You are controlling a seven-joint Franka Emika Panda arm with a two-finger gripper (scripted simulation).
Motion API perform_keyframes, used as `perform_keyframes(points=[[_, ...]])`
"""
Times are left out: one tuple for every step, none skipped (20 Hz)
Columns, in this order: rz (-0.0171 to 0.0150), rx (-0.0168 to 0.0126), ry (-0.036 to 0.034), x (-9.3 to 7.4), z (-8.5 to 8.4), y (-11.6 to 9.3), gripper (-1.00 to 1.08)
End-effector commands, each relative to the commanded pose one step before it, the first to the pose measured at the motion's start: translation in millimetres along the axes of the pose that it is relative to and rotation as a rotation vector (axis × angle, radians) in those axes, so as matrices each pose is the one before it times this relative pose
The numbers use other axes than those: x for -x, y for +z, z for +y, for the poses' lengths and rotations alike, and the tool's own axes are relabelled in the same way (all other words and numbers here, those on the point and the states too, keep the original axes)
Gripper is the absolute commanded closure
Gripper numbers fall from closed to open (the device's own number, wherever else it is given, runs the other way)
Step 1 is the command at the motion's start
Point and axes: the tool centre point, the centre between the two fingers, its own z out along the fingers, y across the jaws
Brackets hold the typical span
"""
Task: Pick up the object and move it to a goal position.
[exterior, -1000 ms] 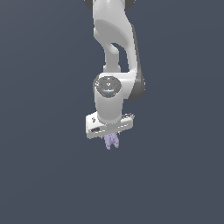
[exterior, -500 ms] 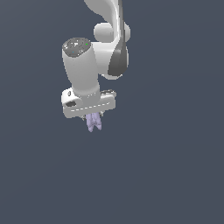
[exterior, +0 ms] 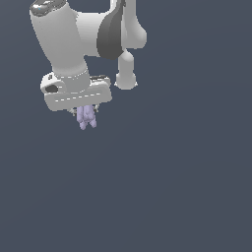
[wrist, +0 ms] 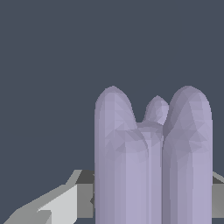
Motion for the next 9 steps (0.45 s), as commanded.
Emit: perform_keyframes(points=[[-0.00077, -0.00075, -0.00132, 8.69, 8.17, -11.18, 1.08], [0.00000, 0.00000, 0.00000, 2.30, 2.49, -3.17, 1.08], [0.00000, 0.00000, 0.00000, 1.80, 2.05, -2.54, 1.08], [0.00000, 0.00000, 0.00000, 1.28, 1.62, -1.91, 1.08], [-0.00017, 0.00055, -0.00039, 0.59, 0.82, -1.34, 1.08], [0.00000, 0.00000, 0.00000, 0.22, 0.74, -0.60, 1.08], [-0.00033, 0.00060, -0.00005, -0.44, 0.08, 0.05, 1.08], [0.00000, 0.00000, 0.00000, -0.57, -0.08, 0.46, 1.08], [0.00000, 0.00000, 0.00000, -0.22, -0.07, 0.20, 1.08]])
